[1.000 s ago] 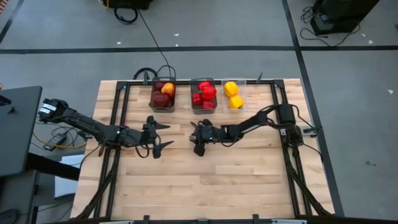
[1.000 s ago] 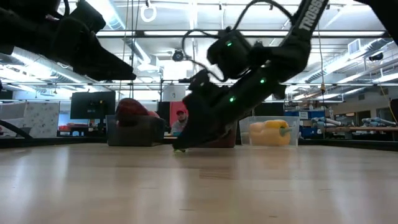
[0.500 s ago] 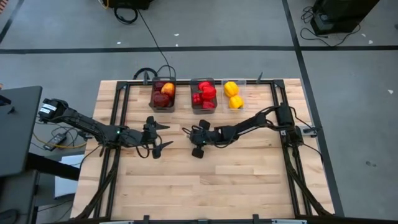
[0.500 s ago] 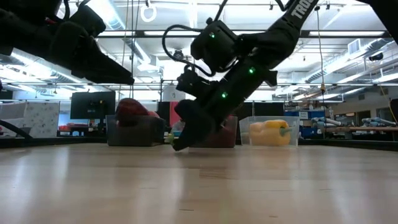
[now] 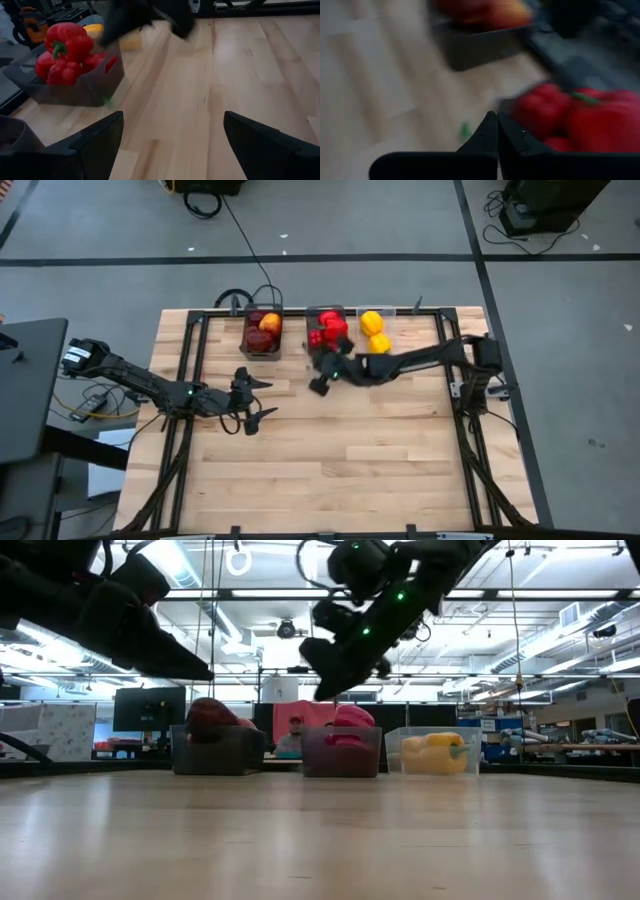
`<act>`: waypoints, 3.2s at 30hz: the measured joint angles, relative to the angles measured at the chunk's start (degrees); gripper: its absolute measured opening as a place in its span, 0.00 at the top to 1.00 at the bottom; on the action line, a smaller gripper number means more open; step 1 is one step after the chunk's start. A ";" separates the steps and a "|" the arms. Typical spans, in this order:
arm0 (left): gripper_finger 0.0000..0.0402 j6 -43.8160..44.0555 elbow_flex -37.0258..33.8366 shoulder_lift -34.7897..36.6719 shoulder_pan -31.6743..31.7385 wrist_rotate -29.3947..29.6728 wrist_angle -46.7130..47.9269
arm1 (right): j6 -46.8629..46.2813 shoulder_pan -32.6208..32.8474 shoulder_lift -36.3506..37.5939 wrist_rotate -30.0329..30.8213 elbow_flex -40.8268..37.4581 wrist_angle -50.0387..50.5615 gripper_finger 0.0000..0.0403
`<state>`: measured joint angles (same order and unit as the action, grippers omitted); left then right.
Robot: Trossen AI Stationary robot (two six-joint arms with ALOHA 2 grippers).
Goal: Sort produce into baskets
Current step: Put the green leaf of the red bell pepper into the right black bin
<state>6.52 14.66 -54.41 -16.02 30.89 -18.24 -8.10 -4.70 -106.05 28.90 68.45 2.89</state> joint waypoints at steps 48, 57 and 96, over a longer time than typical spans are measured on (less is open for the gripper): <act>0.35 -11.43 29.96 -45.24 31.37 -10.87 8.18 | -11.98 7.46 10.72 9.73 -0.05 27.71 0.70; 0.45 -13.30 31.13 -45.35 36.97 -22.11 8.67 | -12.92 7.31 10.81 11.14 -0.07 31.46 0.70; 0.54 -21.32 35.25 -50.82 39.52 -26.77 12.69 | -11.86 7.59 12.91 10.36 -0.04 32.79 0.70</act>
<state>-14.81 49.90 -105.23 23.50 4.13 -5.55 -19.96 2.90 -93.14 39.25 68.40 35.68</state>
